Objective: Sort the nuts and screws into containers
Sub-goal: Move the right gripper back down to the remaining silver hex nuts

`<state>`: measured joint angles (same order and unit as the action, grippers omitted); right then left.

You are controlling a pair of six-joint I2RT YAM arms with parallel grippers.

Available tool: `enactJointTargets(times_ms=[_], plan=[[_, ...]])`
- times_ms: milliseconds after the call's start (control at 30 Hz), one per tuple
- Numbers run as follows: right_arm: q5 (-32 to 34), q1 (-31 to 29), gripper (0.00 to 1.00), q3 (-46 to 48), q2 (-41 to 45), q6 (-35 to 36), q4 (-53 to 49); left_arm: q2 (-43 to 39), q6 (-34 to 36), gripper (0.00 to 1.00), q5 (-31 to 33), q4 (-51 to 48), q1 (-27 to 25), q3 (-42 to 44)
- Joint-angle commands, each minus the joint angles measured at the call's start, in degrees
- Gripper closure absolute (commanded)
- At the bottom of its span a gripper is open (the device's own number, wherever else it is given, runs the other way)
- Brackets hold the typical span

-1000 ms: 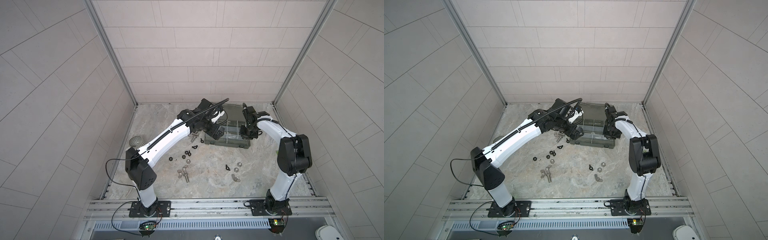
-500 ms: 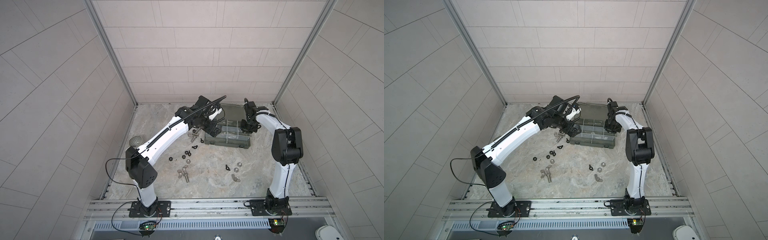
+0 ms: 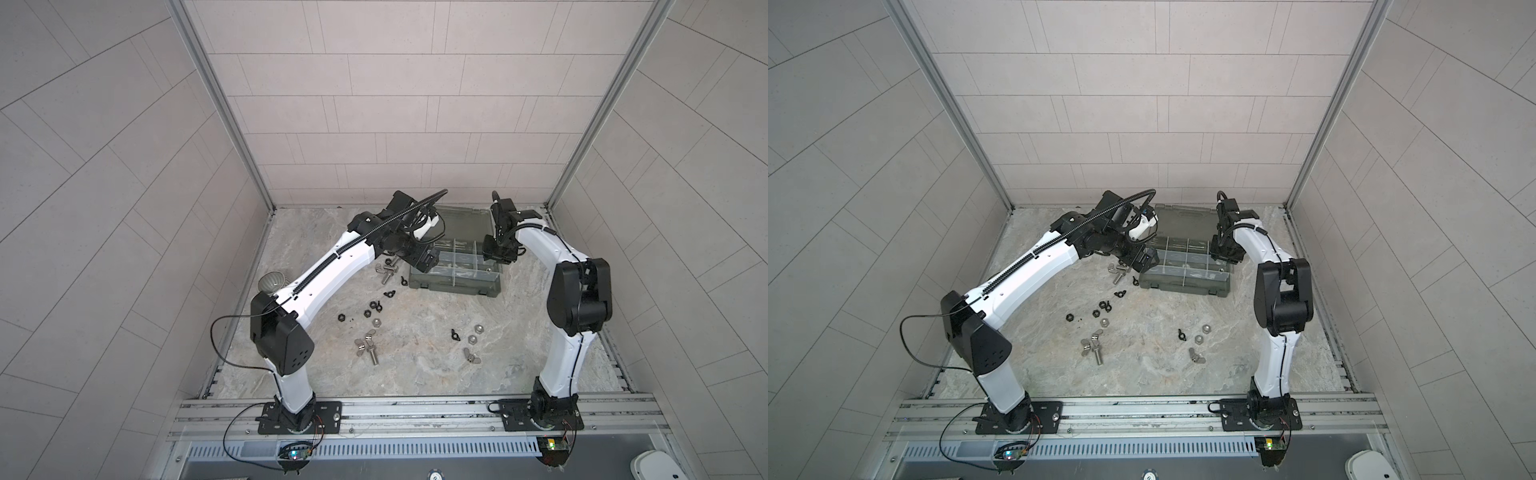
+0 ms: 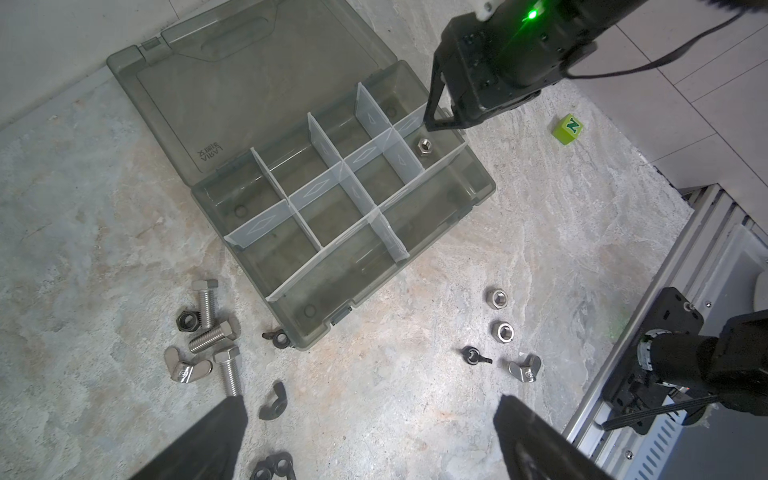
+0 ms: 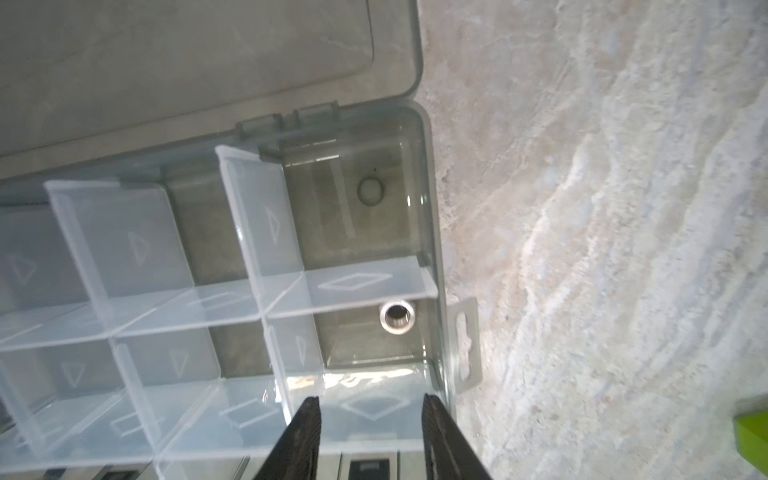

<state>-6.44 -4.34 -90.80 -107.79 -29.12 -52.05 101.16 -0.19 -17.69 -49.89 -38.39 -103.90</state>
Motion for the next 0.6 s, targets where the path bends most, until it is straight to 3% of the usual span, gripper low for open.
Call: enactJointTargets(times_ms=[0,300,567], plan=[[-1.19,-1.45,0.58,6.26,8.39,-0.42,-2.97,-2.60,-0.59,0.00,-1.84,0.61,-0.82,1.86],[-3.54,-9.26,0.58,28.65,24.05,-4.92,-0.14,-10.38,-4.52,0.00,-2.09,7.43,-4.38,12.38],[-3.56,-17.56,0.60,41.38,29.46,-10.46,5.24,-17.37,-7.33,0.00,0.40,9.43,-11.60,21.59]])
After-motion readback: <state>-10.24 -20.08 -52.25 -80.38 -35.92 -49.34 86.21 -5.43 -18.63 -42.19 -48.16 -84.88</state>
